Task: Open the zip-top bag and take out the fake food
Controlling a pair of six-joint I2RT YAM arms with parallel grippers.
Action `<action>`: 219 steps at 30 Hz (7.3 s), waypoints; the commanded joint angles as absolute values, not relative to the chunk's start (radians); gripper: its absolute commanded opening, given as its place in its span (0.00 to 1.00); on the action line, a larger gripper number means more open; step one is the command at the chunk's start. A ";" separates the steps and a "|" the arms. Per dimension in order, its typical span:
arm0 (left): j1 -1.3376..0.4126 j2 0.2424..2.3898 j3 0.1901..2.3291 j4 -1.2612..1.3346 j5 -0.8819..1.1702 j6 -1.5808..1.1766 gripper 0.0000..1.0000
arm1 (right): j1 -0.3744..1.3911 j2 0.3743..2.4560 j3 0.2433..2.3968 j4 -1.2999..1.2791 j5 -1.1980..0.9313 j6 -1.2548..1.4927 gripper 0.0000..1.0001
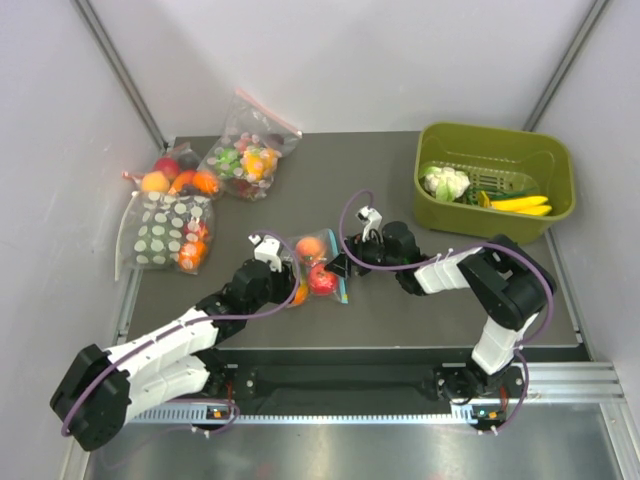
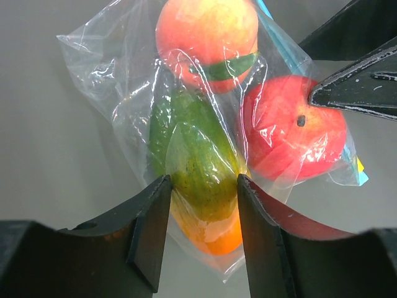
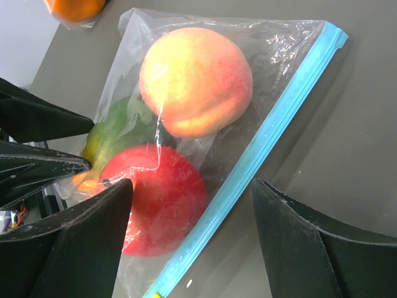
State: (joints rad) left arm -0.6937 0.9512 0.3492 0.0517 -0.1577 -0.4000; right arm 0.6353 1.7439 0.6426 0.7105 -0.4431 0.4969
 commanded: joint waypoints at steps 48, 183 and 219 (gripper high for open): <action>-0.736 0.902 0.388 0.084 -0.107 -0.260 0.52 | 0.662 1.538 0.508 0.843 -0.427 0.655 0.00; -1.189 0.985 0.885 -0.302 0.282 0.193 0.00 | 1.029 0.793 0.684 -0.224 -0.465 -0.071 0.35; -1.161 0.920 0.819 -0.253 -0.455 0.146 0.00 | 1.031 0.726 0.713 -0.371 -0.020 0.095 0.00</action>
